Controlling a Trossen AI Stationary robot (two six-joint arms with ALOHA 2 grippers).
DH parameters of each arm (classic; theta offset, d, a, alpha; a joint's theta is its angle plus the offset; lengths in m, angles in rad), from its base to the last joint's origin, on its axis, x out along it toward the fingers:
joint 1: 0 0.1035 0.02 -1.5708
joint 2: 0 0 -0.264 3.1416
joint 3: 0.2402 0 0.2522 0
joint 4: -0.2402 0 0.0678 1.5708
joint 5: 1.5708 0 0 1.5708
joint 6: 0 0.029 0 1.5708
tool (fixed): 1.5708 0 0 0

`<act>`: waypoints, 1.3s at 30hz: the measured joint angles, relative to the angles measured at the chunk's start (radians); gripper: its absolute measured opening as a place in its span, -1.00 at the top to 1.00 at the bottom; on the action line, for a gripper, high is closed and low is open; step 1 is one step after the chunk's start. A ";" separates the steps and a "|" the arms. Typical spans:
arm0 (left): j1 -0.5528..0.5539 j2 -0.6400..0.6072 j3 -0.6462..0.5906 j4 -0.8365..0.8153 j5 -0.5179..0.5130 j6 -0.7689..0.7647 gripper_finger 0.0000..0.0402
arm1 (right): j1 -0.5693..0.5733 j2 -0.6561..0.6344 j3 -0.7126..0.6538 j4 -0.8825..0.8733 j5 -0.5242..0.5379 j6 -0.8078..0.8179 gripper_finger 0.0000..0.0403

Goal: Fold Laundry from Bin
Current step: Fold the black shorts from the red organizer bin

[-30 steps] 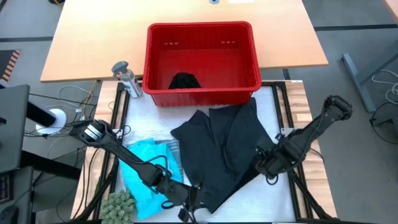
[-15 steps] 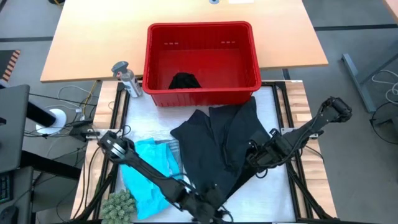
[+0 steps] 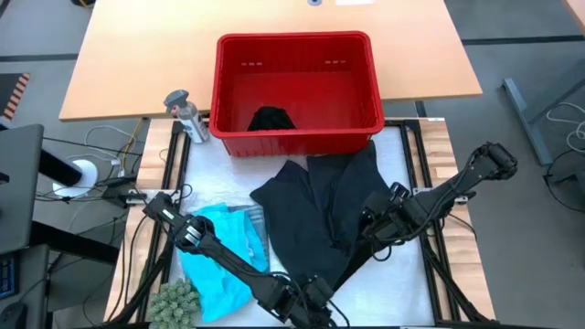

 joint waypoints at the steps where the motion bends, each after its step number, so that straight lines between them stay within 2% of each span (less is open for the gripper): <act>1: 0.005 -0.002 0.004 -0.009 0.011 0.015 0.49 | 0.001 0.000 0.000 0.005 0.001 -0.007 0.93; 5: 0.024 -0.008 0.058 -0.092 0.053 0.082 0.62 | 0.001 0.000 0.000 0.010 0.006 -0.022 0.93; 8: 0.029 -0.027 0.059 -0.120 -0.005 0.130 0.69 | 0.001 0.000 0.000 0.030 0.014 -0.028 0.93; 11: 0.033 -0.024 0.056 -0.217 -0.045 0.163 0.76 | -0.005 0.000 0.000 0.052 0.014 -0.055 0.93; 16: 0.053 -0.023 0.056 -0.286 -0.129 0.155 0.87 | -0.005 0.000 0.000 0.052 0.014 -0.058 0.93; 20: 0.085 -0.023 0.056 -0.279 -0.045 0.159 0.93 | -0.005 0.000 0.000 0.058 0.014 -0.059 0.93; 22: 0.101 -0.023 0.056 -0.231 0.024 0.296 0.92 | -0.006 0.000 0.000 0.062 0.014 -0.059 0.93; 25: 0.114 -0.023 0.059 -0.093 0.195 0.514 0.81 | -0.010 0.000 0.000 0.061 0.014 -0.058 0.93; 27: 0.118 -0.023 0.059 0.023 0.254 0.549 0.70 | -0.010 0.000 0.000 0.062 0.014 -0.057 0.93; 29: 0.120 -0.024 0.060 0.059 0.295 0.579 0.56 | -0.010 0.000 0.000 0.064 0.014 -0.056 0.93; 31: 0.122 -0.024 0.060 0.035 0.286 0.584 0.42 | -0.010 0.000 0.000 0.068 0.014 -0.056 0.93; 35: 0.121 -0.023 0.059 -0.066 0.201 0.583 0.14 | -0.010 0.000 0.000 0.086 0.018 -0.056 0.93; 39: 0.116 -0.014 0.059 -0.099 0.157 0.584 -0.03 | -0.010 0.000 0.000 0.102 0.024 -0.057 0.93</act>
